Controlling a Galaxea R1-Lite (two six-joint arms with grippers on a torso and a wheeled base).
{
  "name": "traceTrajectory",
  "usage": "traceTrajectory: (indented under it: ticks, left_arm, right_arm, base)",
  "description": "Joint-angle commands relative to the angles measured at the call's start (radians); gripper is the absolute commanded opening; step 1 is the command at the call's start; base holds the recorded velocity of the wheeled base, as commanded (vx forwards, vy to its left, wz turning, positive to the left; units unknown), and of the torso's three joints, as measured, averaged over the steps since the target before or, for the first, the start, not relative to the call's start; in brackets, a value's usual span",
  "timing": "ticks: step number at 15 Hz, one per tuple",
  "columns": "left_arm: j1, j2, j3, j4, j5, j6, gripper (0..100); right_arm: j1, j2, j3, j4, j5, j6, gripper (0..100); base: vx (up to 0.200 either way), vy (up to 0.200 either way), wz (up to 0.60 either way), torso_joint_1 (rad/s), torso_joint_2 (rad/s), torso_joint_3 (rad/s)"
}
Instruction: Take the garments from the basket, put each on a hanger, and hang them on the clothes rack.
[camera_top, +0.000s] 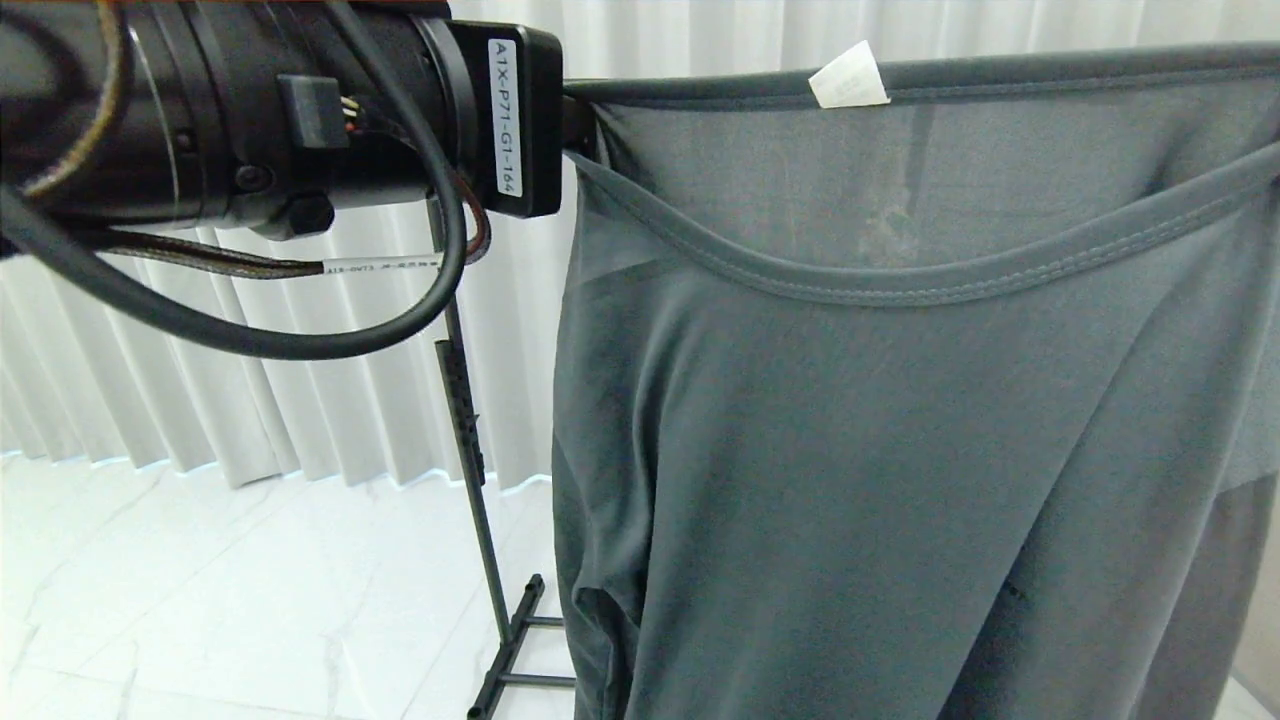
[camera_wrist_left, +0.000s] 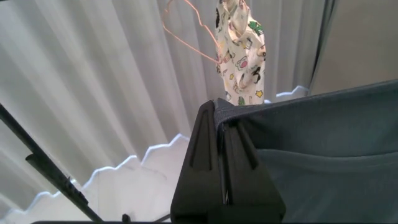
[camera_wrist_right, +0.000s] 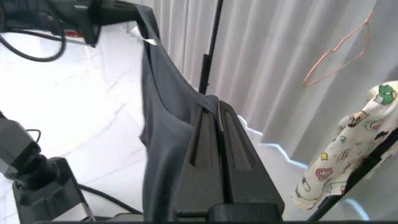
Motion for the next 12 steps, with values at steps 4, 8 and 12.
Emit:
traceTrajectory:
  ticks: [4, 8, 12]
  left_arm:
    - [-0.004, -0.052, 0.002, 0.077, 0.005, -0.003, 0]
    - [-0.007, -0.109, -0.007, 0.192, 0.005, -0.043, 0]
    - [-0.133, -0.194, -0.014, 0.309, 0.005, -0.105, 0]
  right_arm:
    - [0.001, 0.032, 0.001, -0.049, -0.034, -0.015, 0]
    - [0.001, 0.103, -0.002, -0.177, -0.054, -0.015, 0]
    - [0.004, 0.198, -0.007, -0.302, -0.055, -0.015, 0]
  base:
    - [0.000, 0.000, 0.00, 0.000, 0.00, 0.000]
    - [0.000, 0.000, 0.00, 0.000, 0.00, 0.000]
    - [0.000, 0.000, 0.00, 0.000, 0.00, 0.000]
